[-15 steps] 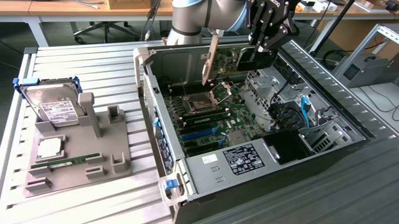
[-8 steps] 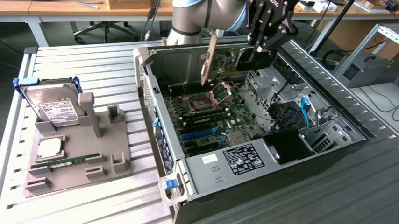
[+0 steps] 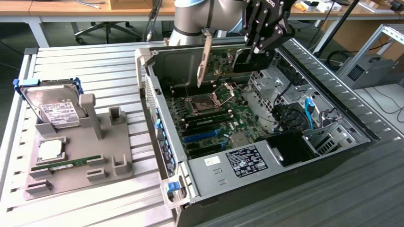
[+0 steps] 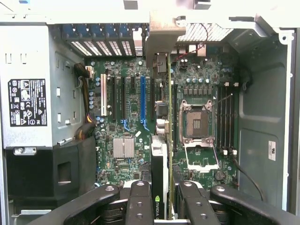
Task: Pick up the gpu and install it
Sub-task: 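Insert the gpu into the slot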
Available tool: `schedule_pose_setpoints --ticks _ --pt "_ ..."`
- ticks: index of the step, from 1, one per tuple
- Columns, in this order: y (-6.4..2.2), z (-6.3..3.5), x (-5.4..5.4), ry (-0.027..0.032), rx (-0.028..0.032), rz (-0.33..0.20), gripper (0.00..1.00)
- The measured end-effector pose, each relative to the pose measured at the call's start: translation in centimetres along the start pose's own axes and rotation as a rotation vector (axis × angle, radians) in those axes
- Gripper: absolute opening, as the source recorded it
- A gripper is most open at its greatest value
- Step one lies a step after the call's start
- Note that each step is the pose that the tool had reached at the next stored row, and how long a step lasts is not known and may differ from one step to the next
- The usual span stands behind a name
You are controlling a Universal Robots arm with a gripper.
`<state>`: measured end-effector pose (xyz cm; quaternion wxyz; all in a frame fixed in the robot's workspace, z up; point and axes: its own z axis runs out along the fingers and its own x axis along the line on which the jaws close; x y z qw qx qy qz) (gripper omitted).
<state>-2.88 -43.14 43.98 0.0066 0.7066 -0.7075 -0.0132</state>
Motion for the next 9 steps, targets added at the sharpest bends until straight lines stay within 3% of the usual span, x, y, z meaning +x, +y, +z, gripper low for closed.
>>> schedule_pose_setpoints --ticks 9 --pt "0.40 0.36 0.00 0.0001 -0.0001 0.000 0.27"
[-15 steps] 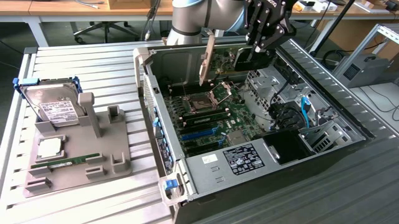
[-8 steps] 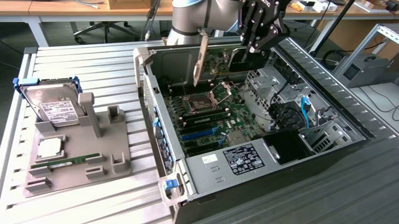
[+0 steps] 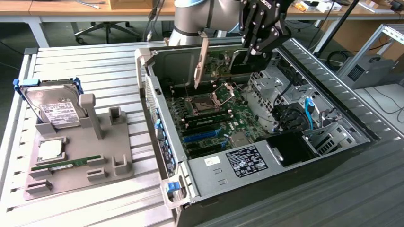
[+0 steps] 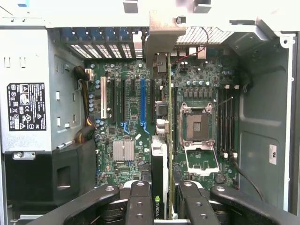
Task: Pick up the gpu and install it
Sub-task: 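Insert the gpu into the slot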
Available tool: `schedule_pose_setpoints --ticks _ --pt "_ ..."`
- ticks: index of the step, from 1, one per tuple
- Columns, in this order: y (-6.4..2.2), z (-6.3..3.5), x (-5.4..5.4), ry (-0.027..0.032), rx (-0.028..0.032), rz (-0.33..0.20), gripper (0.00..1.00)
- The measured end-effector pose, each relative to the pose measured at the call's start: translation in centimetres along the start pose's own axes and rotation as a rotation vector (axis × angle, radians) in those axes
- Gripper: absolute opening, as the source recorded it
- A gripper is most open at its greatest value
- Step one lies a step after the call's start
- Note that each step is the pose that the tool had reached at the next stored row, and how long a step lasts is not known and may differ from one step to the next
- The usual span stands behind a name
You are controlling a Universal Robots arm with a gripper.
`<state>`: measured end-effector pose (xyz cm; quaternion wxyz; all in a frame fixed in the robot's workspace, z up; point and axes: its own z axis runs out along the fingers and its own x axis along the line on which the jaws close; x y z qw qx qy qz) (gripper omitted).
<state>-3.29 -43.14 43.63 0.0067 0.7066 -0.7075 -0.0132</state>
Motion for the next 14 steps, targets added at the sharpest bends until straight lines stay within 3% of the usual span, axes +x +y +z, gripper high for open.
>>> schedule_pose_setpoints --ticks 14 --pt "0.09 1.15 0.0 0.0000 -0.0001 0.000 0.27"
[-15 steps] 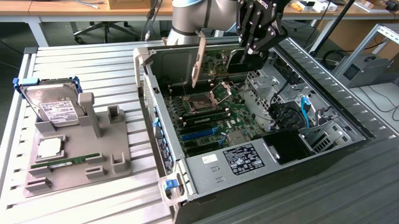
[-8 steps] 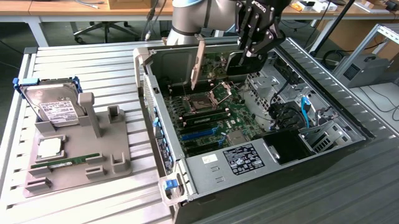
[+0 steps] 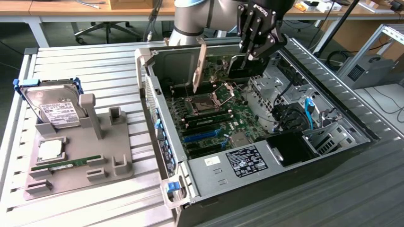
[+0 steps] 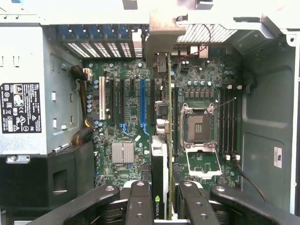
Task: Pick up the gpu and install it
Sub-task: 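Insert the gpu into the slot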
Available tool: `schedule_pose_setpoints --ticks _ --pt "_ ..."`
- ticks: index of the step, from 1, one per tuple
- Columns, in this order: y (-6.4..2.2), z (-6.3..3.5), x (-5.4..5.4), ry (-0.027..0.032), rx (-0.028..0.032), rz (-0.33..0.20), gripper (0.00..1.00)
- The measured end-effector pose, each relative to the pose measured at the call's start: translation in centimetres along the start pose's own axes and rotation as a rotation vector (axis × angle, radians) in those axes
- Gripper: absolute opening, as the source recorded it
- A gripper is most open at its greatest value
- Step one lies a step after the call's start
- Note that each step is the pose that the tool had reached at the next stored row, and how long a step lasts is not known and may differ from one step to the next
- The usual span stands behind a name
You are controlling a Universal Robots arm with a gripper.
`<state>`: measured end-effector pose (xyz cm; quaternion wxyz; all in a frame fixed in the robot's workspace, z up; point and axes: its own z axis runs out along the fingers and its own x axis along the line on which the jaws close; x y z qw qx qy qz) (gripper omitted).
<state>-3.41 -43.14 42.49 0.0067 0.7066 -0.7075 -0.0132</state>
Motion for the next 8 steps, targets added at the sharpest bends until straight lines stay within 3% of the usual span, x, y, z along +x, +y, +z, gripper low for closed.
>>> schedule_pose_setpoints --ticks 8 --pt "0.22 0.04 0.00 -0.0003 0.0001 0.000 0.27"
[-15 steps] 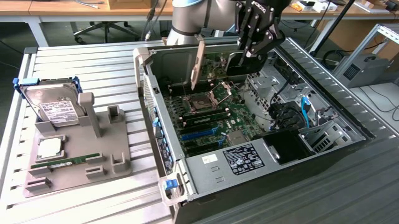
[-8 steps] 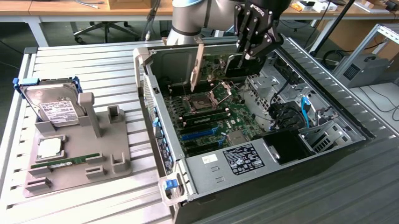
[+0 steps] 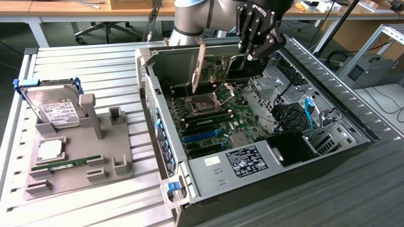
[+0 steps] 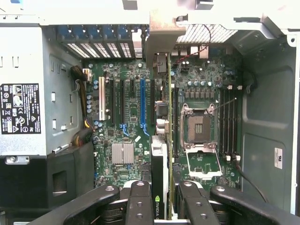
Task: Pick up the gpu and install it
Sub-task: 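Insert the gpu into the slot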
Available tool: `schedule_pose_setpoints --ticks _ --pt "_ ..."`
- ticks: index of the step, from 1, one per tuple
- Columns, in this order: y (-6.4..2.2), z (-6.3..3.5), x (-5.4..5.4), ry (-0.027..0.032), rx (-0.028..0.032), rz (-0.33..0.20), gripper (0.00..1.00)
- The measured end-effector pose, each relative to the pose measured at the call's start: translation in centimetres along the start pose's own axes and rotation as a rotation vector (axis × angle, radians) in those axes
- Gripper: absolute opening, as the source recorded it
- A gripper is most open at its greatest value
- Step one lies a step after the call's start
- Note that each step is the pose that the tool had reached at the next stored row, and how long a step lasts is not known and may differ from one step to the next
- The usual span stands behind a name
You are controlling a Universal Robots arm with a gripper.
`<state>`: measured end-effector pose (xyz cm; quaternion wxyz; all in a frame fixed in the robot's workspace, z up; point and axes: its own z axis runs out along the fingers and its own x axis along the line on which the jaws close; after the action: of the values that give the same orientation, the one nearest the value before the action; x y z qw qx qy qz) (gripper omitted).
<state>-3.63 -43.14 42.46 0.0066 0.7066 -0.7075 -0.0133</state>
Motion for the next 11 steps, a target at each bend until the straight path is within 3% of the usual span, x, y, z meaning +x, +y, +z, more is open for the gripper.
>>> schedule_pose_setpoints --ticks 11 --pt "0.38 0.01 -0.03 0.0001 0.0000 0.000 0.27"
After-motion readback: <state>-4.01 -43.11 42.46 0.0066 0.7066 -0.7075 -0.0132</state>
